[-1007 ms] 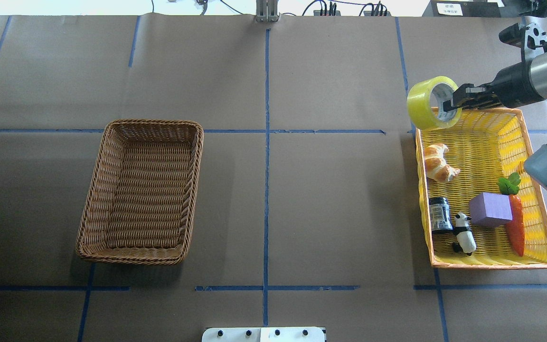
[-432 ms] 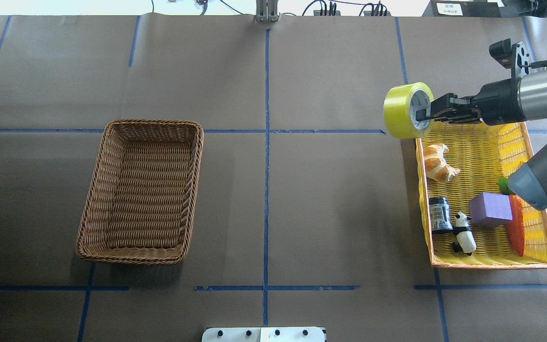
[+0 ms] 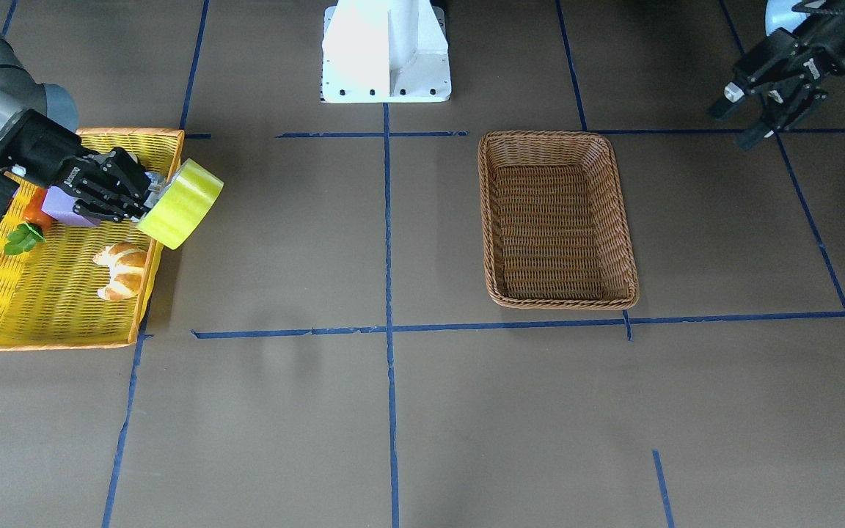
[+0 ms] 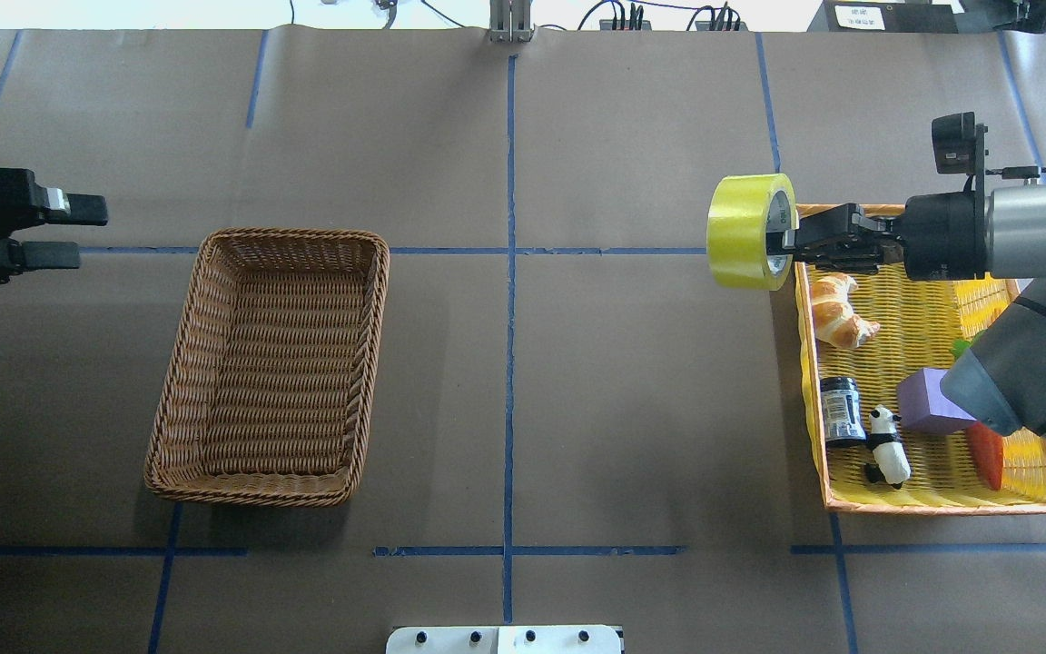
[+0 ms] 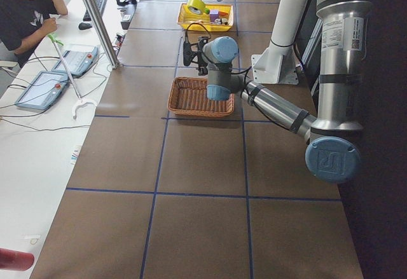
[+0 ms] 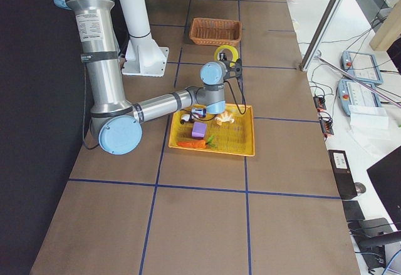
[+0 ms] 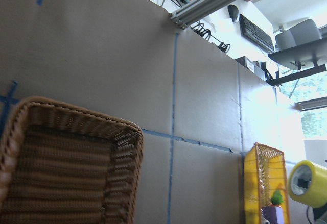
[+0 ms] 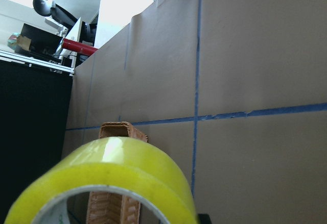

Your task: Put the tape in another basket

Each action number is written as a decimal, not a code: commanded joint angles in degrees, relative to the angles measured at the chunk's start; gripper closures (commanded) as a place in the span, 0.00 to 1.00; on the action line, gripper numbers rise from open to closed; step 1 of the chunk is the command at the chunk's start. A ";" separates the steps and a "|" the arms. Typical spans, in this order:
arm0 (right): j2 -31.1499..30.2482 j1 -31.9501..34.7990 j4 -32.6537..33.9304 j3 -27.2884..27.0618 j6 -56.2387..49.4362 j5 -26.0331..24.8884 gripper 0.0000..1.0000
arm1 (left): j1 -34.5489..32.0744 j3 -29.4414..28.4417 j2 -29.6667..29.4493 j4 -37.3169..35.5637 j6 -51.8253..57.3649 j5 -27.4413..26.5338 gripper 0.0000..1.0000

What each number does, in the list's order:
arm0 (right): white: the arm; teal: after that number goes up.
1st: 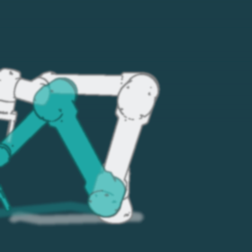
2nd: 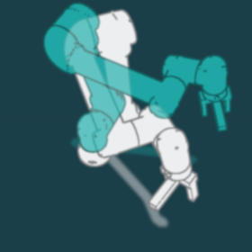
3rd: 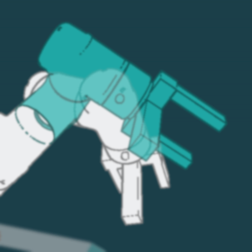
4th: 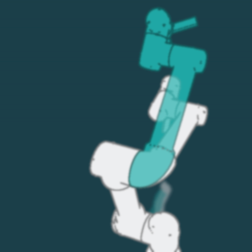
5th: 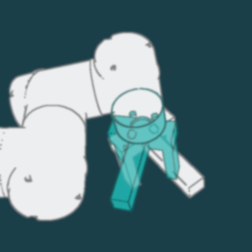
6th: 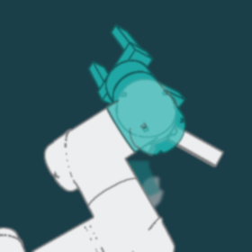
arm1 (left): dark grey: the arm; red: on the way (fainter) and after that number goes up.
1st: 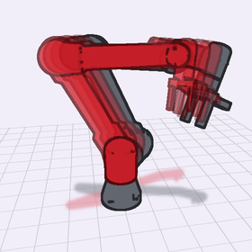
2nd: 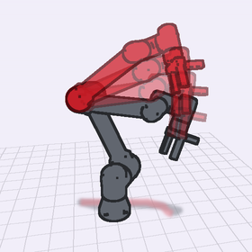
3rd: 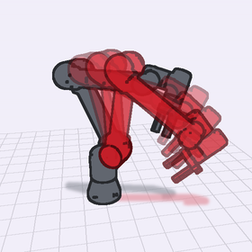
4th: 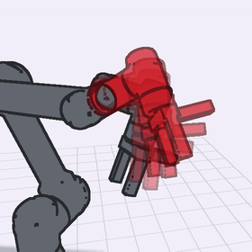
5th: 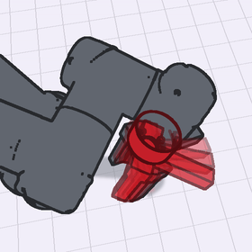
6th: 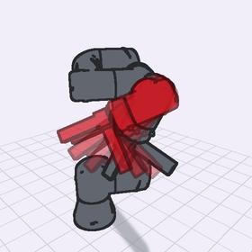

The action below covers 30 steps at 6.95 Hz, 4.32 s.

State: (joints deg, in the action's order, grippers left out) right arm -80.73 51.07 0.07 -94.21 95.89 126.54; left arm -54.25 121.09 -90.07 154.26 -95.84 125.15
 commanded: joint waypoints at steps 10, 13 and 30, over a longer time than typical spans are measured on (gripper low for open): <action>6.28 -17.48 -12.11 -11.69 10.72 -7.87 1.00 | 29.01 -0.24 -24.37 9.90 -11.65 -22.81 0.00; 6.37 -18.11 -12.11 -12.49 10.64 -8.76 1.00 | 33.24 -0.59 -24.46 12.73 -11.56 -26.97 0.00; 8.66 -25.93 -11.14 -12.49 10.11 -14.57 0.98 | 37.81 -3.49 -28.67 12.73 -11.47 -32.69 0.86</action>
State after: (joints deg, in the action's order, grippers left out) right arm -72.08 25.17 -11.07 -106.69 106.00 111.98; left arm -16.48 117.61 -118.73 166.92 -107.31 92.47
